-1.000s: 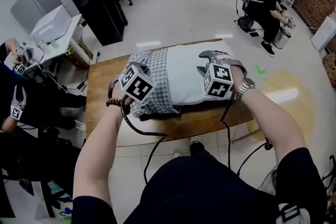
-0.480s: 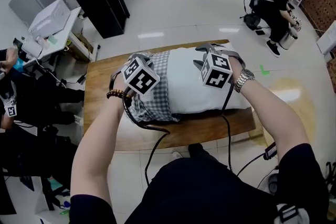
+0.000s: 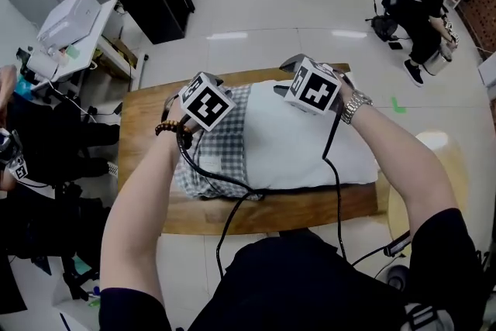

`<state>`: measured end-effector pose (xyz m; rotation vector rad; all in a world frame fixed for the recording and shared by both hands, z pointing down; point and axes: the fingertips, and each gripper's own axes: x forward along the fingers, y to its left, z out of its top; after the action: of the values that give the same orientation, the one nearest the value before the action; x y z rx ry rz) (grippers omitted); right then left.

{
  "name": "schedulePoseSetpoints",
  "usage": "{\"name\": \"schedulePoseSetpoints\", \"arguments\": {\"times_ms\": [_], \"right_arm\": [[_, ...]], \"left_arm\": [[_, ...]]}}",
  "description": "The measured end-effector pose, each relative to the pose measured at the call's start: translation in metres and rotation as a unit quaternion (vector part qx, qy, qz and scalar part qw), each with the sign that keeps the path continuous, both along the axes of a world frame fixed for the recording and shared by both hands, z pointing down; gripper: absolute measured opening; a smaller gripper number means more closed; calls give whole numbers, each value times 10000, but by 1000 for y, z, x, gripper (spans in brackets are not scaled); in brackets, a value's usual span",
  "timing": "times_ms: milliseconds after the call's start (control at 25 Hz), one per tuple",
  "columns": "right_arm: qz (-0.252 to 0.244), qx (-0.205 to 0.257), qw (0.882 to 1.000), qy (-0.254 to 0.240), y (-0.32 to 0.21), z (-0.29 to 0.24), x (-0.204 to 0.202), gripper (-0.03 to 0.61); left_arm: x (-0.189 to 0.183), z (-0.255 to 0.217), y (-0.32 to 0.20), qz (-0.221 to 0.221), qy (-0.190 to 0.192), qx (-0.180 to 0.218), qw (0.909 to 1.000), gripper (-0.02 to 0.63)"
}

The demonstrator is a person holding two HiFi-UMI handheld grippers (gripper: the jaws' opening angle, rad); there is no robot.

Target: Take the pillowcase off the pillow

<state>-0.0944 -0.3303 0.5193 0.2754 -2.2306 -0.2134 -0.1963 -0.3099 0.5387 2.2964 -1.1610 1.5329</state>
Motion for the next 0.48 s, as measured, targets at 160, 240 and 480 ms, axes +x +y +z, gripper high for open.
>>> {"name": "schedulePoseSetpoints", "arguments": {"times_ms": [160,240,480], "right_arm": [[-31,-624,9980,48,-30,21,-9,215],[-5,-850,9963,130,-48,34,-8,227],[-109,-1980,9796,333,-67,85,-16,254]], "left_arm": [[0,22,-31,-84,163,-524,9985,127],[2,28,-51,-112,282,-628,9976,127],[-8,69,-80,-205,335,-1406,9893,127]]}}
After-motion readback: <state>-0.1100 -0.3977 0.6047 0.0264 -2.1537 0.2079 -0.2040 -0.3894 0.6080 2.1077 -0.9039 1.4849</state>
